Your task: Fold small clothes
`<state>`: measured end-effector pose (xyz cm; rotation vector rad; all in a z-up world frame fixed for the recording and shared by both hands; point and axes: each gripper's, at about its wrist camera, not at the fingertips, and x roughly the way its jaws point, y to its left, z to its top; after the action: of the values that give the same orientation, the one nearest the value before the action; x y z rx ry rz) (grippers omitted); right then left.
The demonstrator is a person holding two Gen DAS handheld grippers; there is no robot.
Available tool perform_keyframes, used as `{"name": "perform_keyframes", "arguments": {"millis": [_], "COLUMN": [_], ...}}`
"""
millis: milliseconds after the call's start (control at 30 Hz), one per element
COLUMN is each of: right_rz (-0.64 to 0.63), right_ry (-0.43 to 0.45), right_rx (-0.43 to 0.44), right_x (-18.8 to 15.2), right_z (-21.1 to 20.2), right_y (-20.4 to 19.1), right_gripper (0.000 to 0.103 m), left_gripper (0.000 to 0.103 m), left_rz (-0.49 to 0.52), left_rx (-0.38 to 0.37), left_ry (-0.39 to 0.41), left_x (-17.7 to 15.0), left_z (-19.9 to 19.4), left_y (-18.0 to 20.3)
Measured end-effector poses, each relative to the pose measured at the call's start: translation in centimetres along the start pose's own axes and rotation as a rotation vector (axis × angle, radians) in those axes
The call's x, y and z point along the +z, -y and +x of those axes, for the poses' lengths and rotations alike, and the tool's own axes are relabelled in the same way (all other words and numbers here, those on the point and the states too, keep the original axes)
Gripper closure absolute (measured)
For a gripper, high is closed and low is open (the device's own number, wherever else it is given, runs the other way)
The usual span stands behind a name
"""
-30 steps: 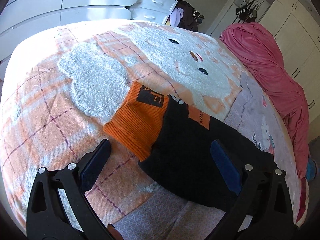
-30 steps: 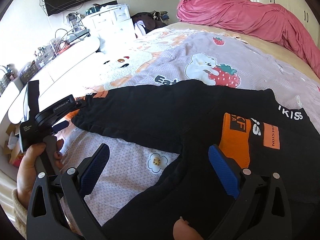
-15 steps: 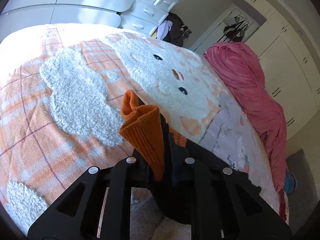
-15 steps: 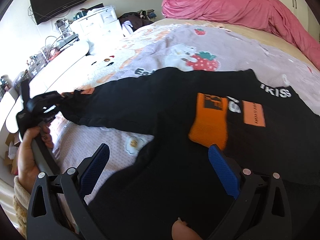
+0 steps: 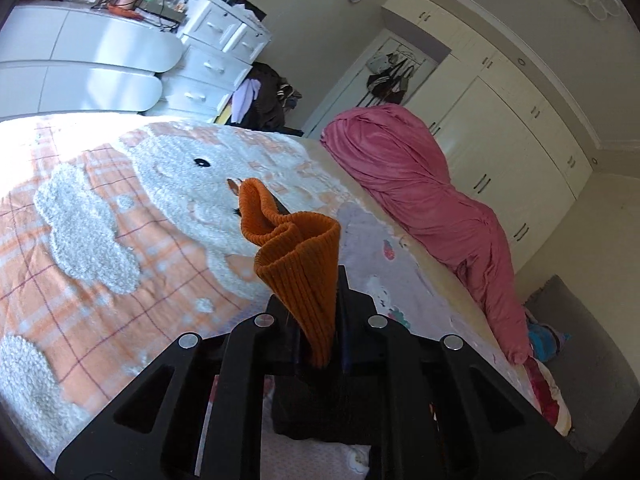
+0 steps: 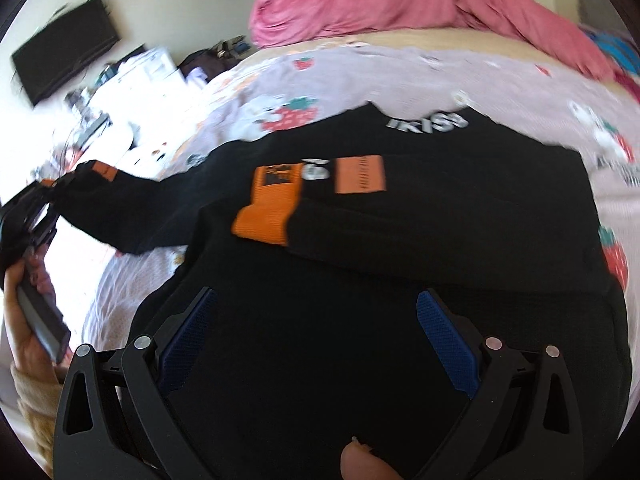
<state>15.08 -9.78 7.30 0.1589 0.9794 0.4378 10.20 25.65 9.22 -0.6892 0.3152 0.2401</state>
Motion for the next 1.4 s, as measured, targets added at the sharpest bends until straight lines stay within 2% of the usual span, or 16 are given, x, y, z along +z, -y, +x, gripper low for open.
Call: {"name": "perform_keyframes", "arguments": {"millis": [133,333,533,700,1100,1233,1400], "right_rz": [0.076,0.145,0.228,0.288,0.362,0.374,0.404], "right_ry": [0.014,0.060,0.104,0.136,0.179,0.182,0.168], "right_rx": [0.004,-0.006,-0.034,-0.043,-0.057,-0.063,-0.087], "right_x": [0.6,1.5,2.3,2.7,2.8,2.7,2.5], "right_z": [-0.8,-2.6,-4.7,-6.0,-8.2,-8.5,-8.5], "right_y": [2.2,4.8,7.6,9.7,12.6,13.2,14.0], "right_gripper": [0.005,0.005,0.005,0.005,0.004,0.004,0.004], "left_gripper": [0.097,0.098,0.098,0.098,0.098,0.098,0.087], "left_rz": [0.035,0.109,0.196,0.241,0.410,0.473,0.511], "left_rx": [-0.119,-0.253,-0.328,-0.374,-0.442,-0.438,-0.456], "left_ry": [-0.042,-0.119,-0.202,-0.309,-0.474,-0.526,-0.624], "left_x": [-1.3,-3.6,-6.2,-9.3,-16.0,-18.2,-20.0], "left_z": [0.6,1.4,2.8,4.5,5.4,5.8,6.5], "left_y": [3.3,7.6,10.4,11.8,16.1,16.9,17.3]}}
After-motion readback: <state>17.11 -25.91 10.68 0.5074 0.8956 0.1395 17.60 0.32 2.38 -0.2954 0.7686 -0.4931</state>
